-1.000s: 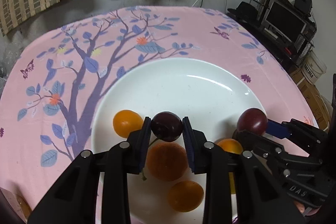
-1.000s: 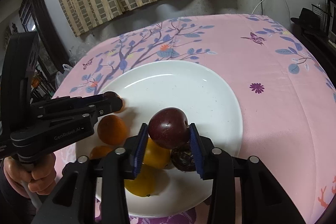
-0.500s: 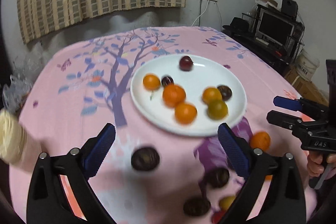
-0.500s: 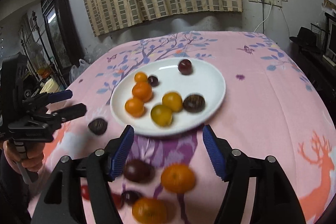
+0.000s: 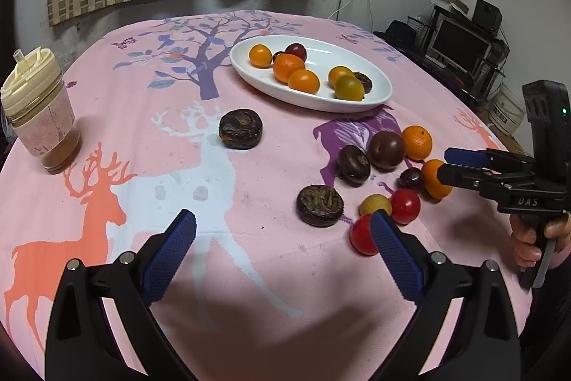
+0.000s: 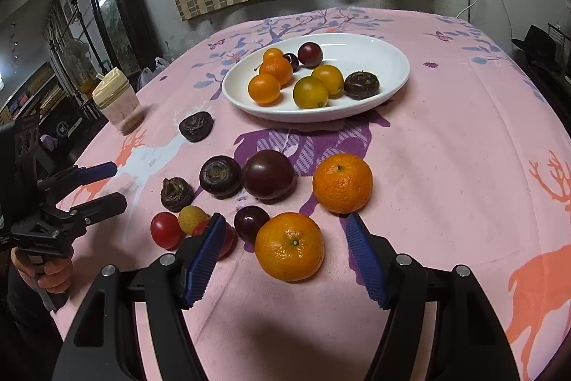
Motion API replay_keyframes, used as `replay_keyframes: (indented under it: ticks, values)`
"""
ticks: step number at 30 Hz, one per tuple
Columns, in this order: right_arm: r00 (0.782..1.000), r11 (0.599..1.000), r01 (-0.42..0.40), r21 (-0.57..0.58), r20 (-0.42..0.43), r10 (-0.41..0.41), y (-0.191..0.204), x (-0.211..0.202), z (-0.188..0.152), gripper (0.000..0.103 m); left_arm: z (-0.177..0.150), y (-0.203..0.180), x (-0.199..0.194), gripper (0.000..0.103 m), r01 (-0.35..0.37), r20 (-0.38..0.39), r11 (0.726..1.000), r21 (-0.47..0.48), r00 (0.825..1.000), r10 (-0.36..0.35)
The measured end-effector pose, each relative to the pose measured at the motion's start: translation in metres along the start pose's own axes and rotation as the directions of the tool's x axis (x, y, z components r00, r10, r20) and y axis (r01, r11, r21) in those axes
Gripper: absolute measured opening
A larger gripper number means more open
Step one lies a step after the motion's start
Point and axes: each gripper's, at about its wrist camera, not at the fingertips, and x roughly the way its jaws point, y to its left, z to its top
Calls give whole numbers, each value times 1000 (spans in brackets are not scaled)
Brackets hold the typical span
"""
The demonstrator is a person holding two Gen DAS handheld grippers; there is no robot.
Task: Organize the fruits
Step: 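Grasp a mandarin with the right tool while the left tool grasps a red cherry tomato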
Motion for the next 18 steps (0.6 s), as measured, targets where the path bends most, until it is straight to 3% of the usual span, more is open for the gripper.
replay_keyframes:
  ticks: [8,11,13,16,17,18]
  values:
    - [998,1000,1,-3,-57,-1,0,9,-7,62,0,-8,5,96,46,-30,999,23,999,-45]
    - [997,1000,-2,-4,-72,2,0,12,-7,54,0,-9,6,96,58,-37,998,26,998,-57]
    - [997,1000,4,3,-82,-4,-2,13,-7,42,-1,-12,6,96,70,-40,997,38,997,-69]
    - [997,999,-20,37,-73,23,-10,11,-6,42,-2,-19,5,96,123,-44,990,70,992,-120]
    - [998,999,-23,49,-62,26,-12,9,-5,42,-3,-23,5,95,143,-49,986,87,989,-140]
    - [998,998,-27,64,-48,30,-15,6,-4,42,-4,-28,5,87,162,-54,981,106,986,-157]
